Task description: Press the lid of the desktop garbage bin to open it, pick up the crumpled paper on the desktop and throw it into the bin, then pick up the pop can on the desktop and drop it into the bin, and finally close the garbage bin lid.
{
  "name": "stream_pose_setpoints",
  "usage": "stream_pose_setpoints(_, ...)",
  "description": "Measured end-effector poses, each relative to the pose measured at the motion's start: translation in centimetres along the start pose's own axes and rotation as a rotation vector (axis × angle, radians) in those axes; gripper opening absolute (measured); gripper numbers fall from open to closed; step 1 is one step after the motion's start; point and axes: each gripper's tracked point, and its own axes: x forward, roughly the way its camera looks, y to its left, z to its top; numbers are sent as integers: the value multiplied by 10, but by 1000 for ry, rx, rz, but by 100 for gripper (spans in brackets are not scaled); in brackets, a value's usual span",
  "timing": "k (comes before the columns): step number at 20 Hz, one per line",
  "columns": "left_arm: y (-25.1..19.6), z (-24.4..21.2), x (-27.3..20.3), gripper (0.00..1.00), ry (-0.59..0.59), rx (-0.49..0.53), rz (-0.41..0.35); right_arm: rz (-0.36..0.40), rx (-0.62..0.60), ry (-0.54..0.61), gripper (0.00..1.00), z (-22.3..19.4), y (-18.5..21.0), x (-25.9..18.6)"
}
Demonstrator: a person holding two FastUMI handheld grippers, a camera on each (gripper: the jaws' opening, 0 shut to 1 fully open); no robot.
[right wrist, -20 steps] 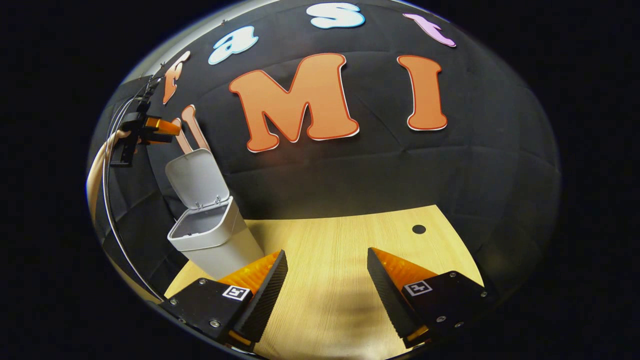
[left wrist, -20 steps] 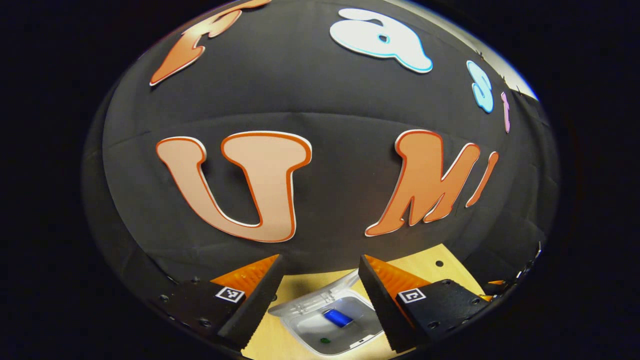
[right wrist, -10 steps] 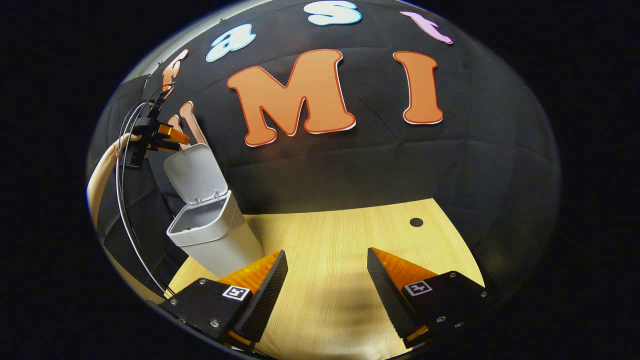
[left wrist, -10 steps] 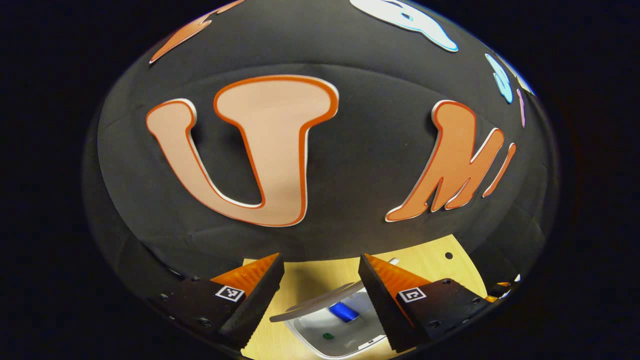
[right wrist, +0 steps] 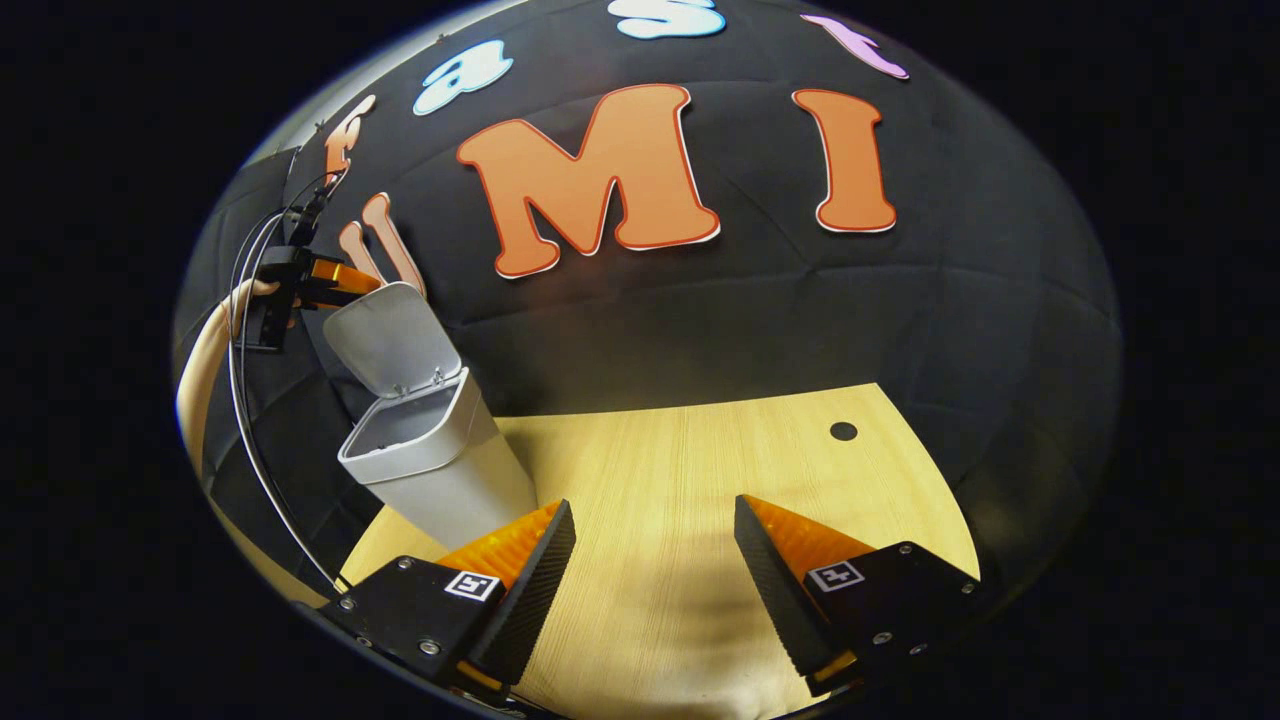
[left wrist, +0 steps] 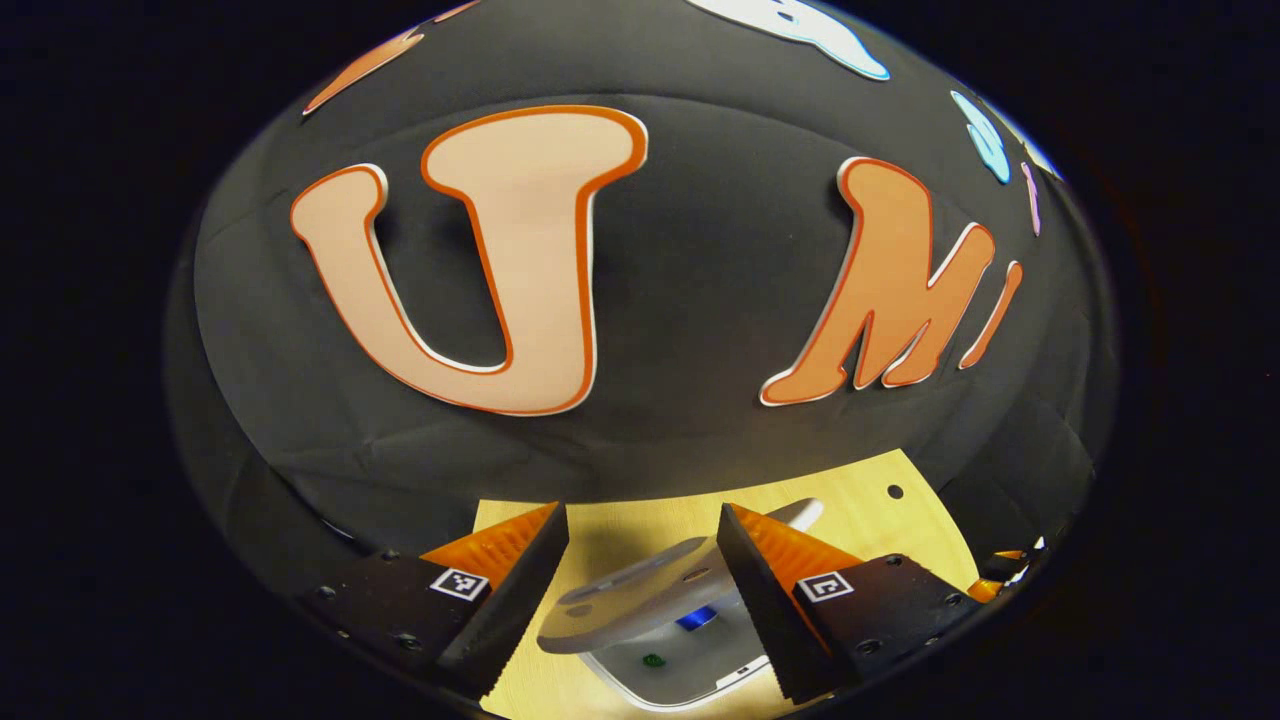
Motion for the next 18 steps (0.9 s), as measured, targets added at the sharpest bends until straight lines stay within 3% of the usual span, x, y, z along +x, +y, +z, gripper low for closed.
stream_pose_setpoints(11, -45, -86, -9, 98, 95, 61, 3, 27, -2, 13, 96, -7, -5, -11)
stream_pose_setpoints(18, -59, -142, 0, 98, 133, 37, 0, 35, -16, 52, 96, -22, -7, -13)
